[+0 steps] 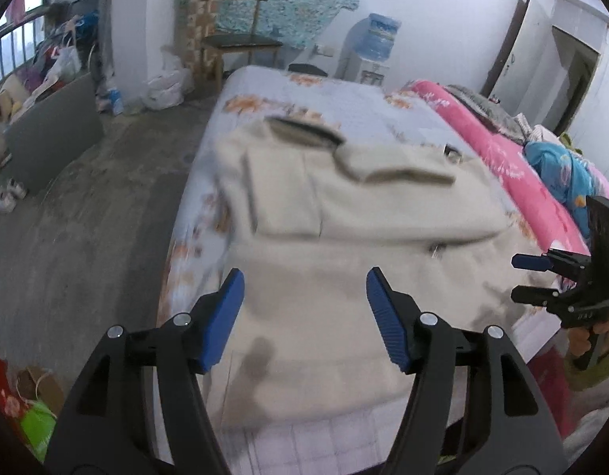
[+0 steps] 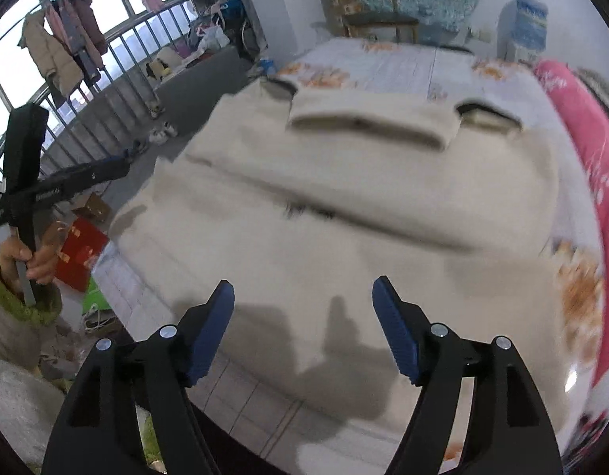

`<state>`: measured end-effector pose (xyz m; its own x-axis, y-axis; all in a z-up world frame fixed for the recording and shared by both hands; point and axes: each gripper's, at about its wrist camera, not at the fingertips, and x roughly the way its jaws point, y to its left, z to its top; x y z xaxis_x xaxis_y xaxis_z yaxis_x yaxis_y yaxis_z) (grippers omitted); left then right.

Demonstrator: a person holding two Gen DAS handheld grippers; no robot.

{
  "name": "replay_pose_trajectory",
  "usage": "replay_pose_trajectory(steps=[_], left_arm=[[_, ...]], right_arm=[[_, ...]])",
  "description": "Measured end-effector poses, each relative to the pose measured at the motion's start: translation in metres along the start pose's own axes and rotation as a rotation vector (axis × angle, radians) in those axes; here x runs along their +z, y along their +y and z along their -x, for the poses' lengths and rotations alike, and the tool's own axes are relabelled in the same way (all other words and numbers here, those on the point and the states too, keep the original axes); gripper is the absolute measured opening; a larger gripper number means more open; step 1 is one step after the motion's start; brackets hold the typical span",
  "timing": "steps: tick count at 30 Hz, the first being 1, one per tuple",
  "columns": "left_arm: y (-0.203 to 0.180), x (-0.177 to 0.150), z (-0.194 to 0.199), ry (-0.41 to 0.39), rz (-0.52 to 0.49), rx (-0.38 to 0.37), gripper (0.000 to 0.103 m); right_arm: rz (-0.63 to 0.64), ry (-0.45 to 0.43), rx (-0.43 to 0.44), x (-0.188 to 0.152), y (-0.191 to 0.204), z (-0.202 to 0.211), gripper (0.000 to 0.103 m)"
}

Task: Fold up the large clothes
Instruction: 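Open both tools and move them to the jacket's side edges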

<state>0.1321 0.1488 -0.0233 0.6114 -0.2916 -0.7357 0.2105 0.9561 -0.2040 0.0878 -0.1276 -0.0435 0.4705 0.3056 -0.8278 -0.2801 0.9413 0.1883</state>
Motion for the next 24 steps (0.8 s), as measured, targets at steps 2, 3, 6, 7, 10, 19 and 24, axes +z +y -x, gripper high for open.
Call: replay_pose_trajectory(steps=[2,3,6,7,10,19,24], left_arm=[[0.003,-0.011,-0.005,0.007,0.001,0.035,0.057],[0.006,-0.015,-0.009,0.012,-0.003,0.061,0.055],[0.015,-0.019,-0.022,0.026,-0.001,0.094,0.051],[0.017,-0.019,-0.027,0.032,0.000,0.102,0.050],[0.028,-0.019,-0.041,0.058,0.020,0.092,0.049],[0.049,-0.018,-0.047,0.015,0.100,-0.051,0.037],[0.045,-0.018,-0.027,-0.083,0.071,-0.195,0.036]], right_arm=[[-0.009,0.023,-0.026,-0.008,-0.002,-0.008,0.071],[-0.009,0.034,-0.053,-0.011,-0.003,-0.012,0.071],[-0.026,0.050,-0.075,-0.015,-0.009,-0.016,0.071],[-0.037,0.052,-0.077,-0.016,-0.011,-0.017,0.071],[-0.061,0.052,-0.077,-0.016,-0.014,-0.019,0.071],[-0.058,0.050,-0.091,-0.014,-0.014,-0.023,0.071],[-0.038,0.052,-0.105,-0.013,-0.012,-0.026,0.071]])
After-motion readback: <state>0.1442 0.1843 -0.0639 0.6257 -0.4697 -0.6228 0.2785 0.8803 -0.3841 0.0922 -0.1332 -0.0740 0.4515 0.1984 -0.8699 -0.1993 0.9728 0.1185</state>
